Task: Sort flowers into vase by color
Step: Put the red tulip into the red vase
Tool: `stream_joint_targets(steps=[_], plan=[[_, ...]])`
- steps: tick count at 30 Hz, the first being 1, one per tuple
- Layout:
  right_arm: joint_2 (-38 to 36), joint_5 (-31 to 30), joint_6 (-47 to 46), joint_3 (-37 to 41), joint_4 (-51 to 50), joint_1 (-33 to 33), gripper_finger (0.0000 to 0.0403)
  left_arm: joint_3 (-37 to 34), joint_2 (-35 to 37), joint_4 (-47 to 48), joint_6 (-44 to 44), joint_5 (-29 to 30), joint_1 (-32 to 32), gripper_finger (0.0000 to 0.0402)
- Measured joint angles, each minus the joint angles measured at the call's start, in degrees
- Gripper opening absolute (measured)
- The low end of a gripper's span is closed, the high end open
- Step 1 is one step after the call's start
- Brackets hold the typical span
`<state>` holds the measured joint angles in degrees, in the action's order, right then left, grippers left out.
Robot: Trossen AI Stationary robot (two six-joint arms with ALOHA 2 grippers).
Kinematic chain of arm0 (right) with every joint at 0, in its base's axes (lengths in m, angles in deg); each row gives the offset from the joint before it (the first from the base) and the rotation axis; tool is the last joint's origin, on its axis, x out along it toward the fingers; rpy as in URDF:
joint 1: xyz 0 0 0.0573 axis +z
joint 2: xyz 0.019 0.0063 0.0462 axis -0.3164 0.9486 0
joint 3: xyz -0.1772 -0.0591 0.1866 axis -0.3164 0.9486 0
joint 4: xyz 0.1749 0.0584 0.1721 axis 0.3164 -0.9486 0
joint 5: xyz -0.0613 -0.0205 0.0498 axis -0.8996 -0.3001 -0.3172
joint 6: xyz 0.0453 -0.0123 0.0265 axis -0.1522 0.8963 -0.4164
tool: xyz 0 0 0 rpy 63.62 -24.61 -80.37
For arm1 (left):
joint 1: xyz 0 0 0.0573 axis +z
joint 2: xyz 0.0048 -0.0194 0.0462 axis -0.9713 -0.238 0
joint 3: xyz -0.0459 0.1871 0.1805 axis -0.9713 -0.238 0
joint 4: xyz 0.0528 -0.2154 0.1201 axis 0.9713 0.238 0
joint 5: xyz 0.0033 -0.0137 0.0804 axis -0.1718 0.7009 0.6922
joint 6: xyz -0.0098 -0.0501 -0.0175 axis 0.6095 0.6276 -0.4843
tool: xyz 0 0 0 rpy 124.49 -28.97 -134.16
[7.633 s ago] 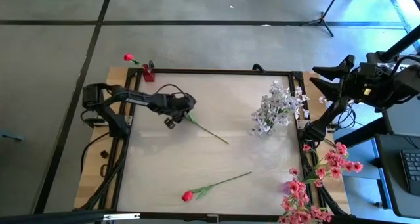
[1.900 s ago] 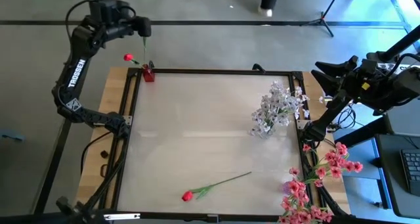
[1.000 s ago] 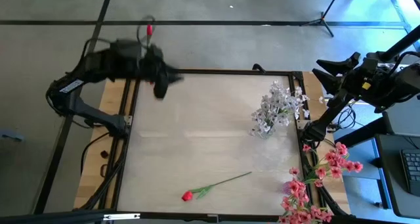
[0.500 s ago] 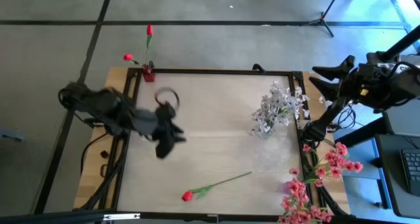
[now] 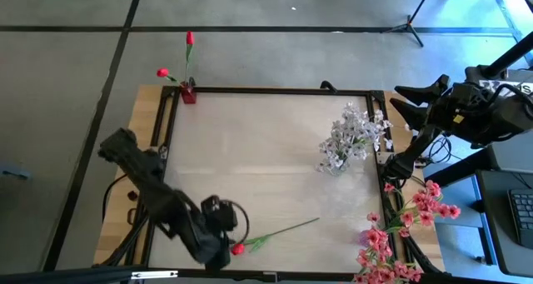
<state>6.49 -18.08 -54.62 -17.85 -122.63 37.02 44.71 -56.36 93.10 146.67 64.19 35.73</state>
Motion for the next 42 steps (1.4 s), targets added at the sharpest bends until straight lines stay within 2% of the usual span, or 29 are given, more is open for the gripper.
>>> stream_joint_targets(steps=[8, 18, 23, 29, 36, 39, 42], plan=[[2.6, 0.6, -1.7, 0.0, 0.0, 0.0, 0.0175, 0.0, -11.6, 0.1, -1.8, 2.3, -5.5, 0.016], [9.0, 1.4, -8.3, 0.1, -0.1, 0.0, 0.0175, 0.0, -22.5, -4.8, 4.6, 5.7, -4.8, 0.016], [10.8, 8.5, -11.6, 0.0, 0.0, 0.0, 0.0175, 0.0, -25.9, -4.9, 7.1, 4.9, -1.7, 0.016], [12.6, 10.4, -15.2, 0.0, 0.0, 0.0, 0.0175, 0.0, -29.7, -10.1, 1.3, 0.2, 1.8, 0.016], [12.8, 17.6, -16.7, 0.0, 0.0, 0.0, 0.0175, 0.0, -31.5, -11.8, 1.0, 0.1, 4.1, 0.0158], [12.8, 18.7, -17.4, 0.0, -0.1, 0.0, 0.0175, 0.0, -31.5, -11.5, 0.2, 0.1, 5.1, 0.0135], [12.9, 18.7, -17.4, 0.0, -0.1, 0.0, 0.0175, 0.0, -31.5, -11.1, -0.5, 1.1, 5.5, 0.0081]])
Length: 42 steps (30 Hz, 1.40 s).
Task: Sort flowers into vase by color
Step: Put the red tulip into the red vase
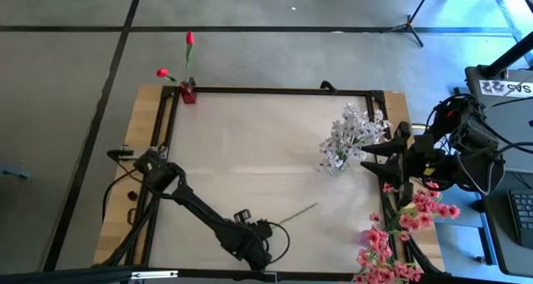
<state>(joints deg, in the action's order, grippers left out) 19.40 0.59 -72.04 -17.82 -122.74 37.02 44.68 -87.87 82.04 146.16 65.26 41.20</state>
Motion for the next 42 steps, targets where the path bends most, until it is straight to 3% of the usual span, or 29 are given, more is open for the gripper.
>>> stream_joint_targets(steps=[3, 8, 13, 17, 20, 23, 28, 31, 35, 42], plan=[[0.0, 0.2, 0.0, 0.0, 0.0, 0.0, 0.0175, 0.0, 0.3, 2.4, -1.1, 2.8, -0.1, 0.0017], [-0.2, 0.5, 0.0, 0.0, 0.1, 0.0, 0.0175, 1.2, 3.2, 12.3, -2.7, 10.4, 0.2, 0.0007], [-0.5, 2.0, -3.1, 0.0, 0.4, -0.1, 0.0175, 4.3, 8.7, 22.8, -7.6, 27.6, 0.5, 0.0003], [-0.5, 4.6, -1.7, 0.0, 0.6, -4.8, 0.0175, 5.6, 12.7, 24.1, -26.5, 46.0, 2.2, 0.0002], [-0.3, 11.4, 0.2, 0.0, 2.2, -10.6, 0.0183, 5.7, 14.7, 21.3, -47.2, 57.0, 5.2, 0.0001], [0.9, 20.3, 2.3, -0.1, 4.5, -16.6, 0.021, 5.7, 16.1, 18.8, -62.6, 64.1, 8.6, 0.0001], [4.7, 31.3, 2.6, -0.1, 3.2, -24.4, 0.0264, 5.7, 18.3, 15.9, -75.2, 65.6, 10.6, 0.0], [7.7, 35.5, 2.6, -0.1, 1.0, -27.1, 0.0273, 5.7, 19.6, 14.5, -79.1, 65.6, 8.9, 0.0], [11.8, 37.7, 2.8, 0.0, -1.3, -28.6, 0.0257, 5.7, 21.4, 11.9, -82.6, 65.6, 5.3, 0.0], [17.4, 37.5, 3.4, 0.0, -1.9, -28.6, 0.019, 5.6, 21.6, 6.4, -90.0, 66.0, 2.4, 0.0]])
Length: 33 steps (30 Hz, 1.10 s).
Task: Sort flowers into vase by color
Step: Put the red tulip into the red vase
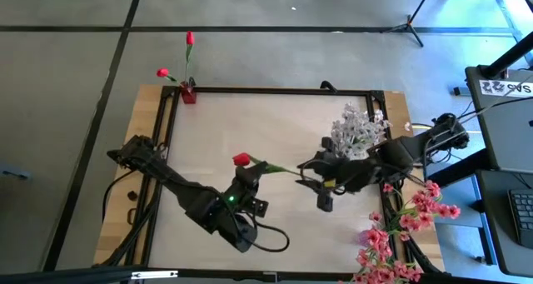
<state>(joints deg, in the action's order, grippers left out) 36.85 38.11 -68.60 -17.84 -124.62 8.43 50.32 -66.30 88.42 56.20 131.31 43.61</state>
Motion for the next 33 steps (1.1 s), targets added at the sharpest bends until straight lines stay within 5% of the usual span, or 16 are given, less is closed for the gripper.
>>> stream_joint_targets(steps=[15, 27, 33], plan=[[1.4, 0.8, -2.4, 0.0, -0.4, 0.0, 0.0015, 0.0, 0.0, -1.1, -1.2, -0.6, -0.7, 0.0002], [1.7, 1.5, -6.8, 0.0, -2.2, 0.0, 0.0008, 0.0, 0.0, -8.5, 1.4, -0.1, -0.9, 0.005], [1.1, 1.5, -8.1, 0.0, -0.9, 0.1, 0.0005, 5.9, 0.6, -8.1, 17.9, -6.4, -1.2, 0.0092]])
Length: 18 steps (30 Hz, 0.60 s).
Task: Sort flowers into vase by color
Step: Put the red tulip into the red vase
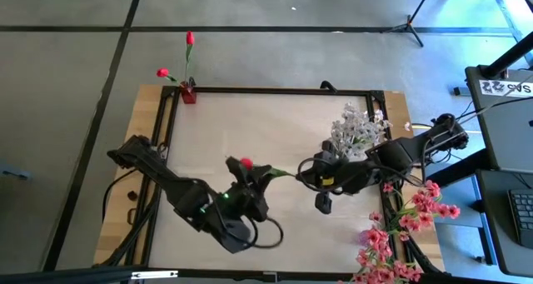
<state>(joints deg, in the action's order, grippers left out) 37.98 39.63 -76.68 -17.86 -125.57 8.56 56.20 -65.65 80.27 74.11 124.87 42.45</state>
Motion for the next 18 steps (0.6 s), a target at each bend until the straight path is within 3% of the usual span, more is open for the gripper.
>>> stream_joint_targets(steps=[3, 8, 14, 18], plan=[[-0.3, 0.5, -1.1, -0.7, -0.1, 0.0, 0.0003, 5.2, 0.5, 3.4, 10.7, -4.6, 0.6, 0.0117], [-0.3, 0.8, -1.1, -4.8, -0.2, 0.0, 0.0003, 11.3, 1.4, 20.4, 31.7, -14.7, 2.2, 0.0159], [-0.4, 0.7, 3.0, -12.4, -1.0, 0.0, 0.0002, 11.5, 6.1, 41.3, 53.4, -12.9, 0.4, 0.0191], [-0.4, 0.3, 5.9, -17.5, -2.3, 0.1, 0.0002, 8.1, 12.0, 39.4, 60.9, -10.8, -2.0, 0.0201]])
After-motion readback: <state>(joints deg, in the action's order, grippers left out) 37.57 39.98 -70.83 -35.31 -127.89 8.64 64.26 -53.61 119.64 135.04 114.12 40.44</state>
